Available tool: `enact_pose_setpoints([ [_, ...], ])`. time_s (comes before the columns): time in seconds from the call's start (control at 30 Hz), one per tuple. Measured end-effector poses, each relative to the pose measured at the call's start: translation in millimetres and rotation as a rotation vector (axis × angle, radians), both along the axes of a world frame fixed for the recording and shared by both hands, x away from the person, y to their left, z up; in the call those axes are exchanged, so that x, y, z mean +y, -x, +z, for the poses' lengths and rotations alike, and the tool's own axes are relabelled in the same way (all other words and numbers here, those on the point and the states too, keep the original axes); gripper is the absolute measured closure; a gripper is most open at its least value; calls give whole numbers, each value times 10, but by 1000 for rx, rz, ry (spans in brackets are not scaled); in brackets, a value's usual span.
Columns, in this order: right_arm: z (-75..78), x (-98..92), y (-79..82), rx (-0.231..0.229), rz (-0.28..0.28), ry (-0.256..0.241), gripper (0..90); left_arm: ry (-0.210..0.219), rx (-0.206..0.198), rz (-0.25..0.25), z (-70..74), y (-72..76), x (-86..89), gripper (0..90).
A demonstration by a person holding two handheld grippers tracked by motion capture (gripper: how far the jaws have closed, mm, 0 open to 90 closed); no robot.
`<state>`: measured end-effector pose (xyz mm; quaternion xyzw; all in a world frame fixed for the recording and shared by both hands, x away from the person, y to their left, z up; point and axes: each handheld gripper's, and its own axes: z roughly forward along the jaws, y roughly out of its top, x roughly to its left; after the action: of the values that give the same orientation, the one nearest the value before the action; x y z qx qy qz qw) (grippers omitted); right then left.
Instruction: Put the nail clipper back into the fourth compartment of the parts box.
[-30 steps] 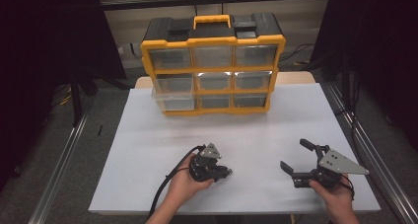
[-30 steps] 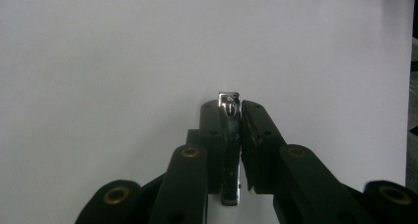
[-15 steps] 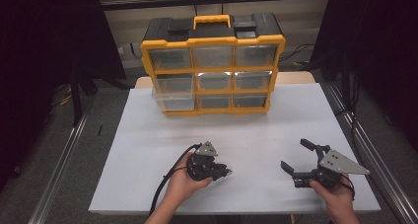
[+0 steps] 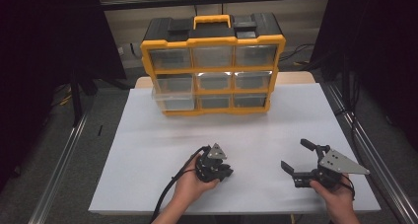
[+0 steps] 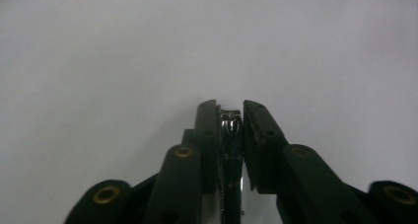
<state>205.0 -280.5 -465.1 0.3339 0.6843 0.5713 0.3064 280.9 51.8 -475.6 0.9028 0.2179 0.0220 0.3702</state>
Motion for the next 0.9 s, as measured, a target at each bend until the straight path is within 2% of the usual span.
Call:
enact_pose_setpoints([
  [0.03, 0, 0, 0, -1, 0, 1, 27, 3, 3, 8, 0, 6, -3, 790],
  [0.07, 2, 3, 2, -2, 0, 2, 27, -27, -6, -8, 14, 0, 6, 791],
  [0.1, 3, 6, 2, -4, 4, 1, 27, -39, -11, -6, 22, 1, 5, 792],
  [0.13, 3, 11, 6, 1, 3, 0, 27, -19, 0, 13, 13, 9, -5, 793],
  [0.17, 3, 10, 4, 0, 2, 5, 27, -17, 14, 15, 19, 5, -5, 793],
  [0.27, 2, 14, 2, 1, 2, 1, 28, -14, 16, 20, 20, 2, -6, 794],
  [0.3, 3, 11, -1, -4, 2, 3, 27, 9, 31, 32, 13, 0, -8, 794],
  [0.33, 3, 10, -1, -3, 4, 3, 27, -6, 39, 33, 33, -13, 4, 794],
  [0.37, 3, 8, 0, -1, 2, 2, 28, 25, 53, 40, 28, -22, 8, 794],
  [0.4, 3, 5, 1, -1, 0, 1, 27, 17, 61, 48, 47, -31, 15, 794],
  [0.5, 4, 3, -1, -3, -2, 2, 28, 35, 90, 43, 97, -71, 38, 794],
  [0.57, 5, 4, 0, -3, 0, 1, 28, 58, 99, 57, 122, -86, 43, 795],
  [0.8, 6, 2, 4, 0, 0, -2, 28, 86, 112, 82, 230, -166, 88, 804],
  [0.9, 6, 1, 2, 0, 0, -2, 28, 77, 104, 92, 222, -187, 92, 804],
])
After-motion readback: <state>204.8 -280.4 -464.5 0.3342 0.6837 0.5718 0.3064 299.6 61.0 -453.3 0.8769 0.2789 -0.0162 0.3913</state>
